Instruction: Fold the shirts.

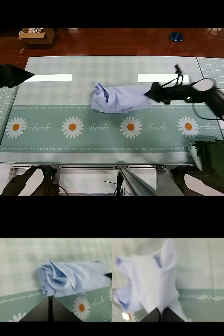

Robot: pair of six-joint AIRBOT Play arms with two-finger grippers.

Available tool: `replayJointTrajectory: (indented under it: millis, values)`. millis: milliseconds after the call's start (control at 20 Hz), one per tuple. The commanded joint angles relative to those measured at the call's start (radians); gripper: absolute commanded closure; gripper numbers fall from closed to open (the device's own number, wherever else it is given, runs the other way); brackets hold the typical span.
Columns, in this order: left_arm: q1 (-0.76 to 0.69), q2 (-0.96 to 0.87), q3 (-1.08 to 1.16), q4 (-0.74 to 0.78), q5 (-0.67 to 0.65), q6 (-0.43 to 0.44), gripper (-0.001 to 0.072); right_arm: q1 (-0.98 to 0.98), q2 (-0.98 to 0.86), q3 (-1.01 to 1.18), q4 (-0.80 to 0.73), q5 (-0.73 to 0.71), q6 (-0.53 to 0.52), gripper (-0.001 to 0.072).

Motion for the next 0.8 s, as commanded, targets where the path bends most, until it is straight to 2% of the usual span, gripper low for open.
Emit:
replayJointTrajectory:
  millis: [0, 100, 200, 300, 500, 600, 750]
  values:
    - [0.000, -0.008, 0.000, -0.001, -0.002, 0.011, 0.0686, -0.135, 0.179, 0.151, -0.188, 0.149, 0.105, 0.0683]
    - [0.000, -0.002, 0.000, -0.002, -0.032, 0.011, 0.0686, -0.278, 0.256, 0.254, -0.306, 0.276, 0.169, 0.0683]
    - [0.000, 0.001, 0.000, -0.002, -0.045, 0.011, 0.0686, -0.455, 0.303, 0.344, -0.374, 0.436, 0.187, 0.0683]
    - [0.000, 0.000, 0.000, -0.001, -0.039, 0.012, 0.0686, -0.631, 0.333, 0.393, -0.431, 0.594, 0.184, 0.0683]
    - [0.000, 0.000, 0.000, -0.001, -0.036, 0.033, 0.0686, -0.891, 0.350, 0.403, -0.581, 0.855, 0.114, 0.0683]
    - [0.000, -0.001, 0.000, -0.001, -0.033, 0.033, 0.0686, -0.954, 0.353, 0.403, -0.712, 0.918, 0.097, 0.0683]
    - [0.000, -0.008, 0.000, -0.001, -0.032, 0.033, 0.0686, -0.986, 0.386, 0.403, -0.846, 0.917, 0.101, 0.0683]
